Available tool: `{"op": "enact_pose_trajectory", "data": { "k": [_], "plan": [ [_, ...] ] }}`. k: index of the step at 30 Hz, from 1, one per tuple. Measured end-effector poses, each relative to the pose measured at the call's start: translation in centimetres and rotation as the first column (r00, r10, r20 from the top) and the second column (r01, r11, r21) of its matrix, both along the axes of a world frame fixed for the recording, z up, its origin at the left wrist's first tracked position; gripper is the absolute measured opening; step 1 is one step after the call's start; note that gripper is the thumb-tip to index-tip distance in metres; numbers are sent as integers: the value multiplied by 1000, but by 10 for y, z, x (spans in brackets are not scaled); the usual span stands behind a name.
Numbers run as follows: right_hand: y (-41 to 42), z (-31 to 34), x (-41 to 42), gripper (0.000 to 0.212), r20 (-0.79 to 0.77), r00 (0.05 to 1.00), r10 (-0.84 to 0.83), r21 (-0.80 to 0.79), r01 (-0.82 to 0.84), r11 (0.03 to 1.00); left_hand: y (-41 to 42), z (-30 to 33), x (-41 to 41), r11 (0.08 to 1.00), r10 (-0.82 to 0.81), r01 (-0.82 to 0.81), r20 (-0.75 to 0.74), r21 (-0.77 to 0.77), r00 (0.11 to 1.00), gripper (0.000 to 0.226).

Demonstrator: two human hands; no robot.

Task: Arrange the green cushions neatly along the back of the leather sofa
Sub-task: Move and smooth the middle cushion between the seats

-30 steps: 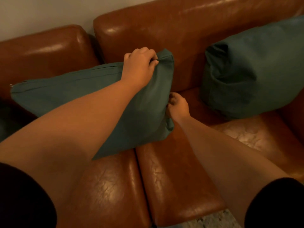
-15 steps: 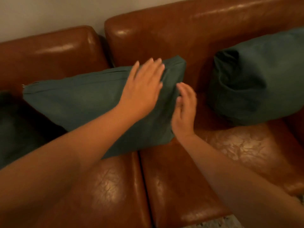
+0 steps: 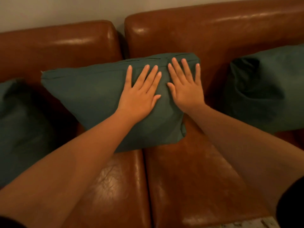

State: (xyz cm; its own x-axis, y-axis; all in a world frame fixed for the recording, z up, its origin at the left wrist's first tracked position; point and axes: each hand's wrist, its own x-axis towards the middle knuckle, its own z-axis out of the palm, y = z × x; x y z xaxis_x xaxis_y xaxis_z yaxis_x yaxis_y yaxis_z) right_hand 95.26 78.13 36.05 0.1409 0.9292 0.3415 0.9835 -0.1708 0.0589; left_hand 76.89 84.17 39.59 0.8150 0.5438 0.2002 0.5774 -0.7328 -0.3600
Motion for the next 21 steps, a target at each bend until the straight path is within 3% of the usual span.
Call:
{"op": "enact_pose_trajectory", "data": {
  "k": [3, 7, 11, 14, 21],
  "plan": [
    [-5, 10, 18, 54, 71, 997, -20, -19, 21, 1000, 10, 6, -28, 999, 40, -40, 64, 0, 997, 62],
    [-22, 31, 10, 52, -49, 990, -133, 36, 134, 990, 19, 18, -84, 980, 200, -198, 177, -33, 964, 60],
    [-54, 24, -53, 54, -203, 979, 17, 139, 11, 990, -17, 4, -134, 907, 420, -372, 348, -201, 838, 66],
    [-64, -1, -114, 59, -230, 963, 137, 106, -115, 988, -48, -24, -133, 909, 407, -342, 329, -238, 852, 68],
    [-3, -10, -133, 61, -247, 969, -10, 83, 31, 996, -8, -27, -95, 886, 460, -386, 379, -256, 803, 65]
  ]
}}
